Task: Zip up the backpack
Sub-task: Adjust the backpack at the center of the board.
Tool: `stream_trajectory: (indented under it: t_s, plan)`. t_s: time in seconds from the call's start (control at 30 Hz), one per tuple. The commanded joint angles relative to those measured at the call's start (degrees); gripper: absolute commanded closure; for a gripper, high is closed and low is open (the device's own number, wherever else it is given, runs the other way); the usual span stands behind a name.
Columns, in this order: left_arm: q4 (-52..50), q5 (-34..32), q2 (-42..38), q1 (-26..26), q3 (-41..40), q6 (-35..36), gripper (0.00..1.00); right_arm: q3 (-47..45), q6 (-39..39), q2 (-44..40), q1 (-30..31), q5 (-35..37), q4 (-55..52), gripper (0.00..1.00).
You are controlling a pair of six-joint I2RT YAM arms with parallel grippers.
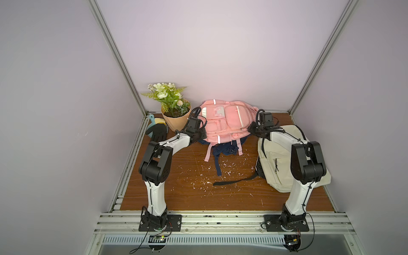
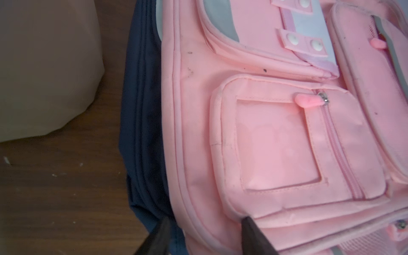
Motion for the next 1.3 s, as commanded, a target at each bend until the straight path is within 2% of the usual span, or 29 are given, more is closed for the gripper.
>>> stream_trajectory:
  t_s: [0.0, 0.13, 0.23, 0.3, 0.47, 0.63, 0.83, 1.03, 1.1, 1.13, 1.17, 1.2, 1.23, 1.27]
  plan:
    - [2.4, 0.3, 1.7, 0.4, 1.8, 0.2, 0.58, 1.9, -1.1, -2.0, 1.9, 0.9, -1.1, 0.71]
    - [1.3, 0.1, 1.3, -0.3, 3.4, 1.0, 0.8, 1.5, -1.3, -4.3, 2.6, 2.0, -2.0, 0.9]
    - [-0.4, -1.2, 0.9, -1.4, 5.2, 1.8, 0.93, 1.2, -1.5, -6.5, 2.9, 2.1, -2.7, 0.98]
    - [-1.3, -2.2, 0.5, -1.8, 6.2, 1.9, 1.0, 0.6, -2.1, -8.5, 3.4, 2.1, -2.7, 1.0]
    - [-1.9, -2.7, -1.8, -2.0, 5.9, 1.7, 1.0, -0.5, -3.1, -13.7, 5.4, 2.6, -4.0, 1.0]
    - [-2.2, -5.2, -6.7, -2.6, 3.5, 1.9, 1.0, -5.5, -4.1, -23.3, 8.3, 5.0, -5.1, 1.0]
    - [-1.3, -6.7, -10.2, -2.5, 0.3, 2.5, 1.0, -17.8, -2.8, -36.3, 13.3, 6.0, -6.6, 1.0]
    - [-1.6, -6.1, -8.2, -2.0, 1.6, 2.9, 1.0, -29.6, 1.7, -44.9, 22.3, 7.0, -6.9, 1.0]
    - [-2.8, -6.2, -6.7, -1.9, 2.9, 2.9, 1.0, -32.5, 2.8, -46.5, 25.4, 8.8, -6.9, 0.93]
    - [-3.6, -6.4, -6.1, -1.9, 3.3, 2.8, 1.0, -33.8, 3.5, -47.0, 26.6, 9.0, -6.8, 0.86]
    - [-4.4, -6.8, -5.9, -1.9, 3.4, 2.3, 0.95, -34.6, 3.8, -47.3, 27.5, 8.8, -6.6, 0.76]
    - [-4.8, -7.2, -6.1, -2.0, 2.8, 1.6, 0.81, -35.0, 3.9, -47.4, 28.0, 8.9, -7.0, 0.65]
    - [-4.7, -7.8, -6.9, -2.0, 1.7, 0.7, 0.62, -35.1, 4.0, -47.7, 28.5, 9.8, -8.2, 0.55]
    - [-4.5, -8.6, -8.1, -2.1, 0.1, 0.0, 0.47, -34.6, 4.0, -48.2, 28.5, 11.4, -9.9, 0.48]
